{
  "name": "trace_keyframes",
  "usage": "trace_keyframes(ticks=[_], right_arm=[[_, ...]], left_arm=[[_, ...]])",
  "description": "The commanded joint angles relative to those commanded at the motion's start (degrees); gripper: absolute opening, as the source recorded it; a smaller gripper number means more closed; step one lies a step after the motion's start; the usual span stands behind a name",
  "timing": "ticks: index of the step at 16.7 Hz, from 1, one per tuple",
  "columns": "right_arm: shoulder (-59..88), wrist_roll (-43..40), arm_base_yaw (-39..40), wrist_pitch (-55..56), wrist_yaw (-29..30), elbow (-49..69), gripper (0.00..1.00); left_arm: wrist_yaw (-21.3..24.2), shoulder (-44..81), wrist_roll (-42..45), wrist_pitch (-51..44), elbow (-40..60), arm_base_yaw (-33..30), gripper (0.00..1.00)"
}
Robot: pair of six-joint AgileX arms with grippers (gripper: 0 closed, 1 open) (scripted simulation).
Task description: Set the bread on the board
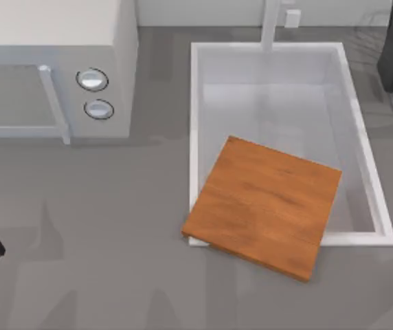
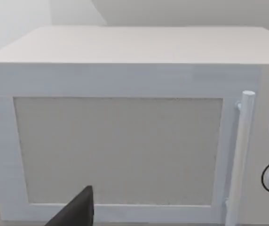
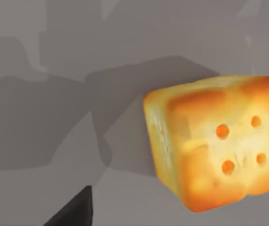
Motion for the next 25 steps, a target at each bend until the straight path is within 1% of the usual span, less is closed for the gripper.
trace_keyframes(ticks=[3, 6, 9, 13, 16, 22, 25], right_arm=[[12.50, -6.58, -1.98, -7.06, 0.04, 9.26, 1.00], [21.41, -11.36, -3.40, -11.92, 0.04, 16.24, 1.00], [25.53, -13.72, -4.09, -14.24, 0.02, 19.76, 1.00], [25.84, -13.89, -4.13, -14.40, 0.01, 20.01, 1.00], [26.20, -13.72, -3.92, -13.34, 0.02, 19.07, 1.00], [31.17, -13.68, -4.02, -0.79, 0.04, 12.16, 1.00], [32.07, -13.69, -4.04, 0.85, 0.04, 10.98, 1.00]], left_arm=[[0.00, 0.00, 0.00, 0.00, 0.00, 0.00, 1.00], [0.00, 0.00, 0.00, 0.00, 0.00, 0.00, 1.00], [0.00, 0.00, 0.00, 0.00, 0.00, 0.00, 1.00], [0.00, 0.00, 0.00, 0.00, 0.00, 0.00, 1.00], [0.00, 0.00, 0.00, 0.00, 0.00, 0.00, 1.00], [0.00, 0.00, 0.00, 0.00, 0.00, 0.00, 1.00], [0.00, 0.00, 0.00, 0.00, 0.00, 0.00, 1.00]])
